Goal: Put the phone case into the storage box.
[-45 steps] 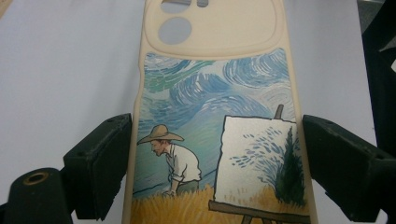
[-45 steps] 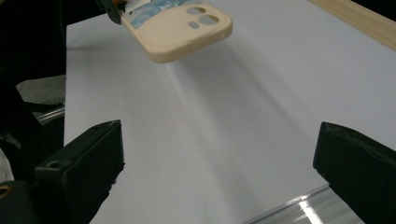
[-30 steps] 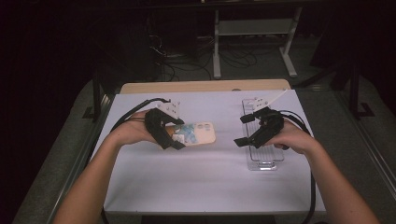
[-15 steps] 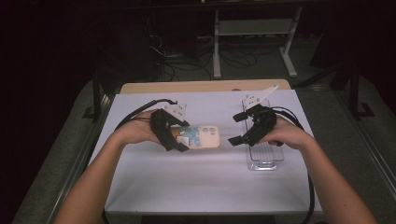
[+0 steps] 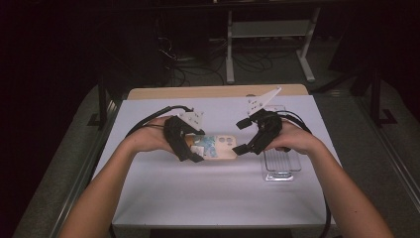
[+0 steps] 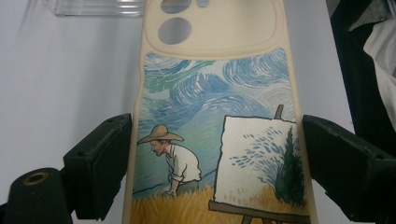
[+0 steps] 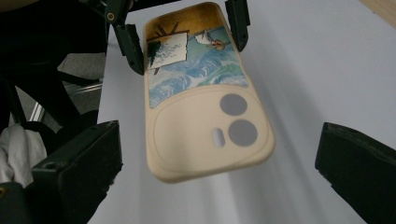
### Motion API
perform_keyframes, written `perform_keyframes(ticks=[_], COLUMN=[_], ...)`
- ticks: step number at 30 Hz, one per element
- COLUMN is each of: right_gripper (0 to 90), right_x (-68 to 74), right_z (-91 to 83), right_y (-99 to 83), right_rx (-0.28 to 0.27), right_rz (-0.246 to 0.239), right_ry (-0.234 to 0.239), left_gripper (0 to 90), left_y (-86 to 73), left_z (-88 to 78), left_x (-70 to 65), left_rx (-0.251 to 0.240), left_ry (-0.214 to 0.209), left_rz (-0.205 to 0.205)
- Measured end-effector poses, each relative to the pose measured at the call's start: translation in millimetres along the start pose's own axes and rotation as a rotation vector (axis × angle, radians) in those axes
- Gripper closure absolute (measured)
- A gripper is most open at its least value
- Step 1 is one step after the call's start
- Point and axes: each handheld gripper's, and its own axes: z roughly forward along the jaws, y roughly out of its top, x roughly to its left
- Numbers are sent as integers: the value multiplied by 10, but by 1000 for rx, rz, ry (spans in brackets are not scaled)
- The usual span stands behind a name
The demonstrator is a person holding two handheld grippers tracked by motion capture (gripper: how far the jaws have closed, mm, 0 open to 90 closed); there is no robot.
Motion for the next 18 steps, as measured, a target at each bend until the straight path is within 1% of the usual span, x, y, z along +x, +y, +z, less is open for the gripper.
perform_keyframes(ticks=[1,2,3,4,5,6,8,9,10,12,15,16,17,18], right_gripper=[2,2,2,2,2,2,2,2,2,2,2,2,2,2], right_x=[5,-2,2,14,7,9,11,9,15,22,33,26,32,34], right_z=[14,26,42,56,76,90,118,136,150,179,218,234,243,252], right_y=[8,13,20,27,32,36,45,48,51,59,72,80,84,91], right_rx=[-2,6,5,8,13,18,20,24,32,41,51,44,48,52], right_rz=[0,-17,-20,-11,-28,-32,-42,-49,-43,-43,-44,-61,-56,-62], right_ry=[6,6,12,16,17,20,23,21,25,20,28,29,31,31], left_gripper=[115,115,115,115,115,115,115,115,115,115,115,115,115,115], left_y=[6,12,19,26,33,38,51,57,64,77,91,93,95,98], left_z=[1,7,13,20,23,25,37,42,44,51,59,64,67,70], left_x=[3,1,2,6,9,11,5,7,8,8,9,11,10,10], left_rx=[3,3,7,7,13,18,13,13,17,20,29,30,32,32], left_ry=[-3,-7,-6,-8,-9,-9,-13,-13,-14,-16,-17,-18,-17,-18], left_rz=[4,4,10,17,22,27,20,24,28,33,42,45,44,44])
